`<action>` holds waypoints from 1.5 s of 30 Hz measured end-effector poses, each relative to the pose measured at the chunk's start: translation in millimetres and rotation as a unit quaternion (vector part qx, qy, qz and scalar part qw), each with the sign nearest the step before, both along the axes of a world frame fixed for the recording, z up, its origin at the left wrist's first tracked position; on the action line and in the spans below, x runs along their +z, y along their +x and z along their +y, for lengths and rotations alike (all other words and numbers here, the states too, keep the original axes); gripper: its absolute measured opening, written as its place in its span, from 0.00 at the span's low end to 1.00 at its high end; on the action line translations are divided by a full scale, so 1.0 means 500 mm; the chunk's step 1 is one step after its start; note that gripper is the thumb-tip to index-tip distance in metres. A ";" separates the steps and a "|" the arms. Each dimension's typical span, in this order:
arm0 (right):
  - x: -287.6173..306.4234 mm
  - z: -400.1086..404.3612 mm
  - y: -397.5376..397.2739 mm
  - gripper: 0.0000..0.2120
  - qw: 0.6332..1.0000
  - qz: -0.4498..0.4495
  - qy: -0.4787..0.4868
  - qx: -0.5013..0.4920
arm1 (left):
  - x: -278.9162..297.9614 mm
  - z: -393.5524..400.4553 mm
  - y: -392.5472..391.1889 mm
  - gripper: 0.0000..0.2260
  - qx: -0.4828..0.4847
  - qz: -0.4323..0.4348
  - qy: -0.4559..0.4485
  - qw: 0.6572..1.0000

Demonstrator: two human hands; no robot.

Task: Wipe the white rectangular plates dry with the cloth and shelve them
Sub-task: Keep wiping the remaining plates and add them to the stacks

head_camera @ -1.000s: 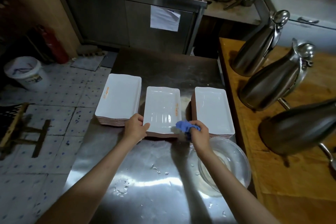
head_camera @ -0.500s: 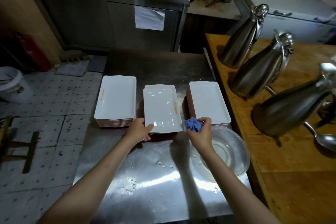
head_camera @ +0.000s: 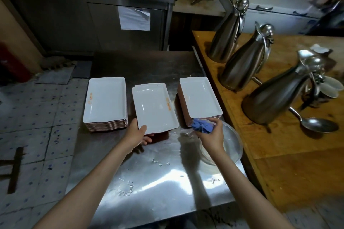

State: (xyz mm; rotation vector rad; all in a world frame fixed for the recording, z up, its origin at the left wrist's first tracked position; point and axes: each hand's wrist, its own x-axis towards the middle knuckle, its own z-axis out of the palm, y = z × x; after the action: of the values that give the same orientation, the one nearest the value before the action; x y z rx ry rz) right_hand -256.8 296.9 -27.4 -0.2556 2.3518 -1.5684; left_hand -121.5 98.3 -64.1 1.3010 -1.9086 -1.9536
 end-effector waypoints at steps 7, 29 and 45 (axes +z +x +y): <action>0.010 0.054 -0.037 0.20 1.000 0.011 0.016 0.019 | 0.024 0.046 -0.013 0.08 -0.029 0.005 -0.005 1.000; 0.022 0.201 -0.180 0.19 0.999 0.016 -0.004 0.029 | 0.024 0.257 -0.131 0.11 -0.037 -0.008 -0.094 0.995; 0.035 0.214 -0.175 0.20 1.000 -0.012 0.017 0.008 | 0.035 0.283 -0.146 0.06 -0.066 -0.042 -0.285 0.955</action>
State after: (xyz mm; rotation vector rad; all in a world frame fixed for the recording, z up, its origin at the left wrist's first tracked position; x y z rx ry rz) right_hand -344.1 403.8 -10.1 -0.2459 2.3511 -1.5135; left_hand -194.5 239.7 -46.8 1.1143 -2.4006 -1.2422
